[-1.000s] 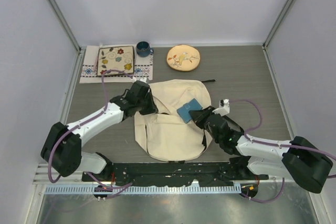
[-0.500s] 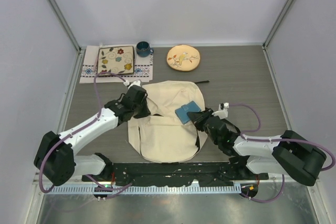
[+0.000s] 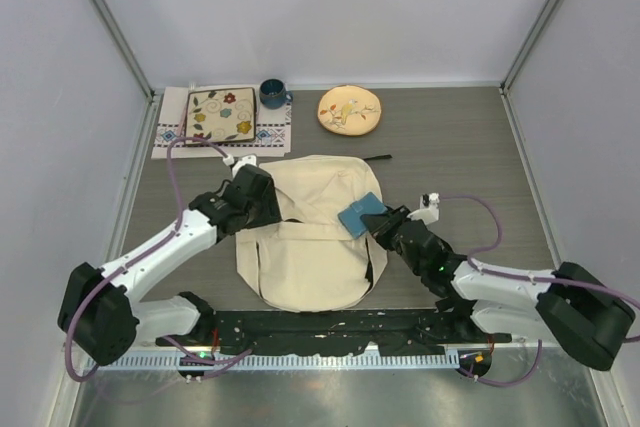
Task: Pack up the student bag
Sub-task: Adjust the student bag at the center of the board, then place the stationery in the student bag.
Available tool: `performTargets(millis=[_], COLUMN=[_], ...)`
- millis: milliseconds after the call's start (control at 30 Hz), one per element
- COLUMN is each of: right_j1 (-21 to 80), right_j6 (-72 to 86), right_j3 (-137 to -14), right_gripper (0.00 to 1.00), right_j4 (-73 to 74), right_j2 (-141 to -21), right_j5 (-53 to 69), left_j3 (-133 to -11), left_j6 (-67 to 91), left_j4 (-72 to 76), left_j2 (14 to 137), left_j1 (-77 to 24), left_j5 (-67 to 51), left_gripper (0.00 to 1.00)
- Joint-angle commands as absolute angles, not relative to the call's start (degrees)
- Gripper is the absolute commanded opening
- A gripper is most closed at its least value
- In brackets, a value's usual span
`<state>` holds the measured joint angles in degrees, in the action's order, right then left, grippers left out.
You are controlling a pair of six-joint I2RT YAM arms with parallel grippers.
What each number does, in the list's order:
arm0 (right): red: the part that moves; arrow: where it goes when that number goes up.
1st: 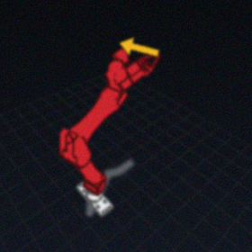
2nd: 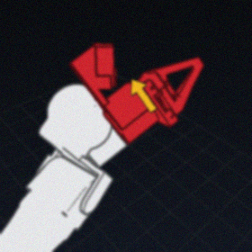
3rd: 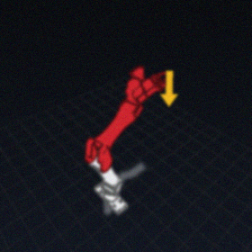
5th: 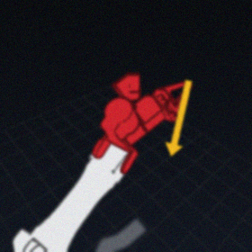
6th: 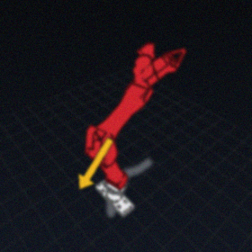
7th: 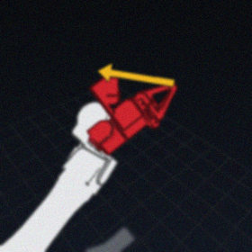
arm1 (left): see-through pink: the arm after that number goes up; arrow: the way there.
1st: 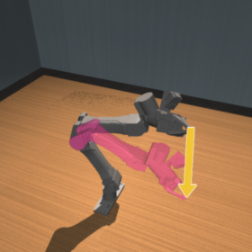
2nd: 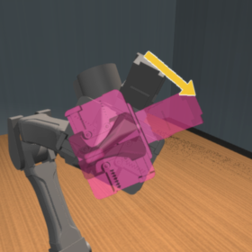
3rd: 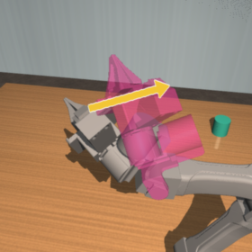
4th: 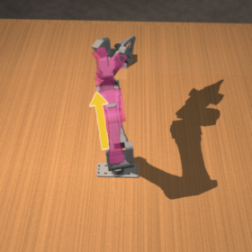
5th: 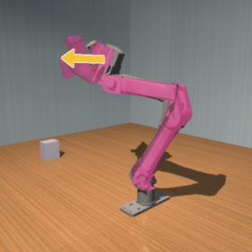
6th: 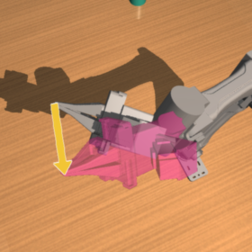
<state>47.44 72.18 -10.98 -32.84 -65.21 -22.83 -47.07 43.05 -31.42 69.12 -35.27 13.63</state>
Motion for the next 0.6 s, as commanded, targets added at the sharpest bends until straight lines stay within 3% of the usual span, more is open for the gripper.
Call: performTargets(millis=[0, 200, 567], right_j1=[47.29, 47.02, 47.02], right_j6=[64.61, 58.80, 57.83], right_j3=[-15.54, -19.24, -19.87], right_gripper=[0.01, 0.01, 0.01], right_j4=[-21.83, -9.15, -1.93], right_j2=[-56.00, -42.55, -34.98], right_j5=[-23.11, -24.70, -22.85], left_j3=[-50.27, -55.36, -65.38], left_j6=[39.65, 32.70, 17.50], left_j4=[-38.23, -39.47, -39.28], left_j2=[65.04, 60.30, 70.46], left_j1=[-35.07, -34.98, -38.04], left_j5=[17.92, 18.81, 2.46], left_gripper=[0.65, 0.80, 0.75])
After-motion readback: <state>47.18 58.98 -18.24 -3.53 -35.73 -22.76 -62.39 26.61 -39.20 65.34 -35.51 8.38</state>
